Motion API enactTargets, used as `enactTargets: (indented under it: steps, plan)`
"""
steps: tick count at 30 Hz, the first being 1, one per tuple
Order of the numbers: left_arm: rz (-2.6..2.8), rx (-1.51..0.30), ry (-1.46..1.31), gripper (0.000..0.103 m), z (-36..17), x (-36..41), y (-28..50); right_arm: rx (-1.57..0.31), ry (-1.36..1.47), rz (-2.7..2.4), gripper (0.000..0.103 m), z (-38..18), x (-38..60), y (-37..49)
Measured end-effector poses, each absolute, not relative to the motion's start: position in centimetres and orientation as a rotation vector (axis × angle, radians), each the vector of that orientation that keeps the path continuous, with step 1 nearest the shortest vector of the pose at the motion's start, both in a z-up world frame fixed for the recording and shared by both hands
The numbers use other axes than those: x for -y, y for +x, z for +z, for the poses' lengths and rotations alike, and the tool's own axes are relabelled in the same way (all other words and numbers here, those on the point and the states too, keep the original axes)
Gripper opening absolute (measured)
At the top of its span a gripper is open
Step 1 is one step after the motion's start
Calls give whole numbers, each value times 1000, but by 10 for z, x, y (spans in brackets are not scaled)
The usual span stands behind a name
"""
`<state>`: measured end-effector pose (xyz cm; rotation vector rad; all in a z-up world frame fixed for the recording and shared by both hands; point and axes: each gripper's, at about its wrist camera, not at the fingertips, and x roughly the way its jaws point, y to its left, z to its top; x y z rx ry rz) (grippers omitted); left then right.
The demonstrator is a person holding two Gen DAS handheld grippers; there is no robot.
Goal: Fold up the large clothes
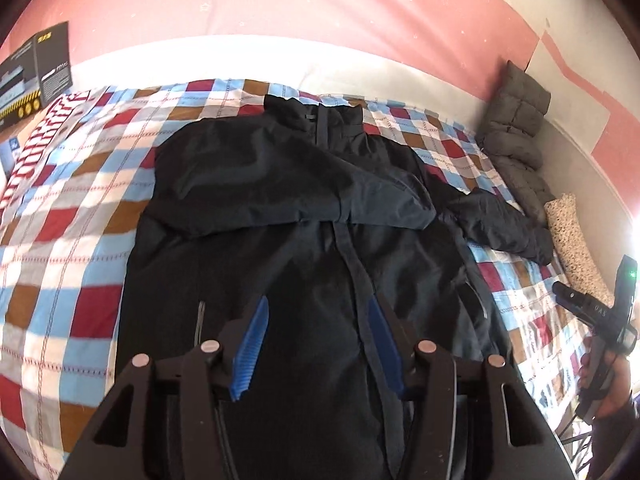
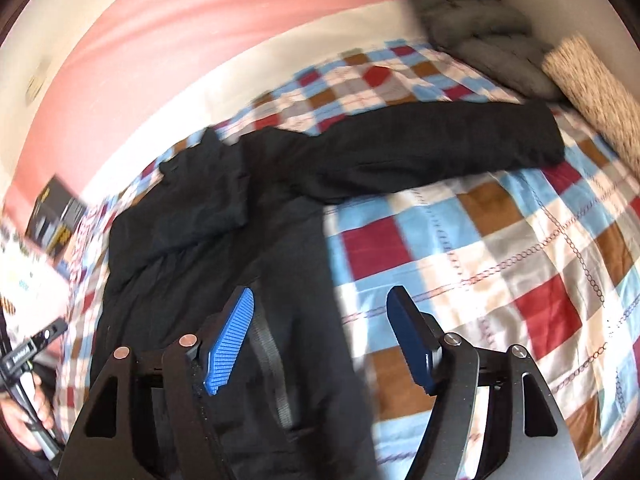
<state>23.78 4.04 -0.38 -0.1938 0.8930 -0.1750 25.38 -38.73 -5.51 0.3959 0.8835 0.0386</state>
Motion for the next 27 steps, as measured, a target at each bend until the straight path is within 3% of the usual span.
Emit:
enactTargets:
  steps: [2, 15, 25, 27]
  plan:
    - [-167, -896, -177, 55, -8, -38, 251, -886, 445, -7, 75, -66, 414, 264]
    - [-139, -927, -150, 55, -55, -28, 319, -758, 980, -276, 76, -156, 615, 340]
    - [-150, -958, -124, 55, -80, -15, 339, -679, 1106, -343, 76, -177, 659, 376]
    - [-149, -958, -126, 55, -80, -15, 338, -706, 1056, -361, 58, -169, 660, 383]
